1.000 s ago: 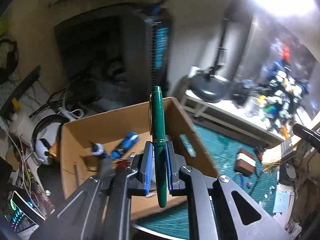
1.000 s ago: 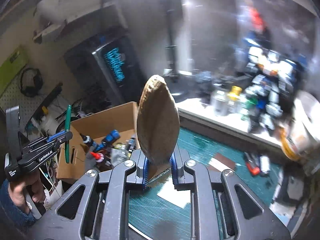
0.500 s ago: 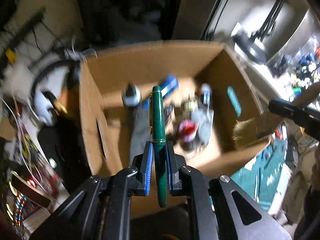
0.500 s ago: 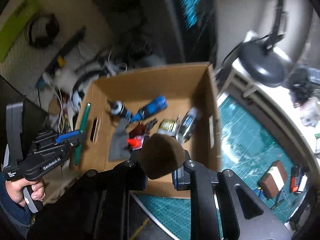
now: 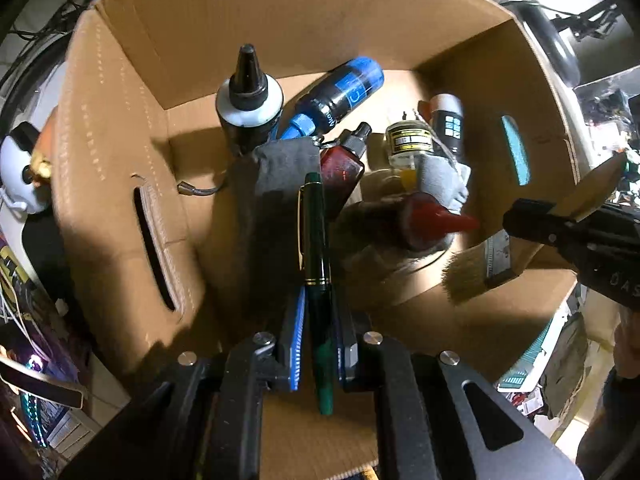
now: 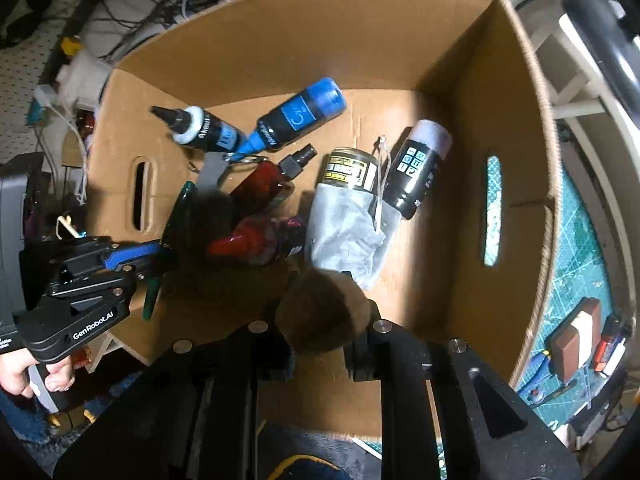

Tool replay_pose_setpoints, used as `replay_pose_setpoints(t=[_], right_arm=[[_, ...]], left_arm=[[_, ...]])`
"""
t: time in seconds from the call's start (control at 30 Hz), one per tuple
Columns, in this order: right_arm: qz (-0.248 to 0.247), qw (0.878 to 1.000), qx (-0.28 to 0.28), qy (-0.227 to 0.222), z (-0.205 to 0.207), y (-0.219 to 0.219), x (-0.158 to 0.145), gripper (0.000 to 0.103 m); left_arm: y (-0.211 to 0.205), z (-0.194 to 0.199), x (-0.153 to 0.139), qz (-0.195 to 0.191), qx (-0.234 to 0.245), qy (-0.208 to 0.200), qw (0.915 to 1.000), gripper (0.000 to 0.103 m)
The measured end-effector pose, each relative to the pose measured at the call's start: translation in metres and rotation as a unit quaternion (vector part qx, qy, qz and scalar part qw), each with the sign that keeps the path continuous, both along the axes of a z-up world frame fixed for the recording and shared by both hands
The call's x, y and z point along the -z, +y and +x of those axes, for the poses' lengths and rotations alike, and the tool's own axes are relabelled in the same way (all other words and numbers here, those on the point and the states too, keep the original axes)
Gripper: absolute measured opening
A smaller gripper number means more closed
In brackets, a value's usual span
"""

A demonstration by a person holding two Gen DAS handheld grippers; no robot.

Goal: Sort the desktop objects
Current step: 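Open left tool to drop the pen into the box while right tool drops the brush, then withdraw both tools from the box back over the cutting mat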

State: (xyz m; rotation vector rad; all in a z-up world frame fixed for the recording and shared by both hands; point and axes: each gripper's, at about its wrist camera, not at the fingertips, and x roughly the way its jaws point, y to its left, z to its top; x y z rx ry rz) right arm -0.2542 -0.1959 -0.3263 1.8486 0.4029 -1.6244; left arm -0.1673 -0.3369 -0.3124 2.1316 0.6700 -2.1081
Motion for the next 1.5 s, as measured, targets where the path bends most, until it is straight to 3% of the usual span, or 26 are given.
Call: replay_pose_setpoints(t=[0.13,0.23,0.4,0.43,0.5,0.53,0.77,1.0,1.13,1.3,1.5], right_arm=[[0.015,1.000,0.003,-0.016,-0.009,-0.008,0.017,0.017],[0.021,0.999,0.011,-0.023,-0.016,-0.013,0.026,0.023],[0.008,1.000,0.024,-0.008,-0.028,-0.012,0.019,0.027],[0.004,1.000,0.027,-0.004,-0.029,-0.011,0.016,0.027],[-0.013,0.999,0.032,0.010,-0.031,-0.010,0.006,0.029],[-0.020,0.999,0.034,0.017,-0.032,-0.009,0.001,0.031],[-0.063,0.995,0.053,0.060,-0.033,0.008,-0.036,0.036],[-0.103,0.986,0.078,0.103,-0.013,0.049,-0.072,0.036],[-0.126,0.979,0.092,0.128,-0.001,0.072,-0.093,0.036],[-0.146,0.969,0.121,0.158,0.021,0.119,-0.114,0.037],[-0.160,0.953,0.180,0.185,0.058,0.206,-0.124,0.038]], left_arm=[[0.000,-0.008,0.010,-0.007,0.007,-0.011,0.9999,0.013],[0.001,-0.011,0.012,-0.016,0.007,-0.012,0.9998,0.013],[0.003,-0.012,0.003,-0.047,0.007,0.004,0.9989,0.014],[0.004,-0.011,-0.003,-0.059,0.005,0.014,0.9981,0.017],[0.003,-0.008,-0.013,-0.074,-0.002,0.036,0.9966,0.051],[0.002,-0.007,-0.019,-0.072,-0.007,0.053,0.9960,0.057],[0.008,0.004,-0.041,-0.079,-0.010,0.105,0.9914,0.072],[0.004,0.025,-0.088,-0.090,-0.063,0.214,0.9706,0.093],[0.002,0.043,-0.114,-0.114,-0.088,0.259,0.9550,0.095],[0.023,0.051,-0.140,-0.132,-0.073,0.282,0.9475,0.095],[0.084,0.057,-0.159,-0.130,-0.025,0.307,0.9424,0.095]])
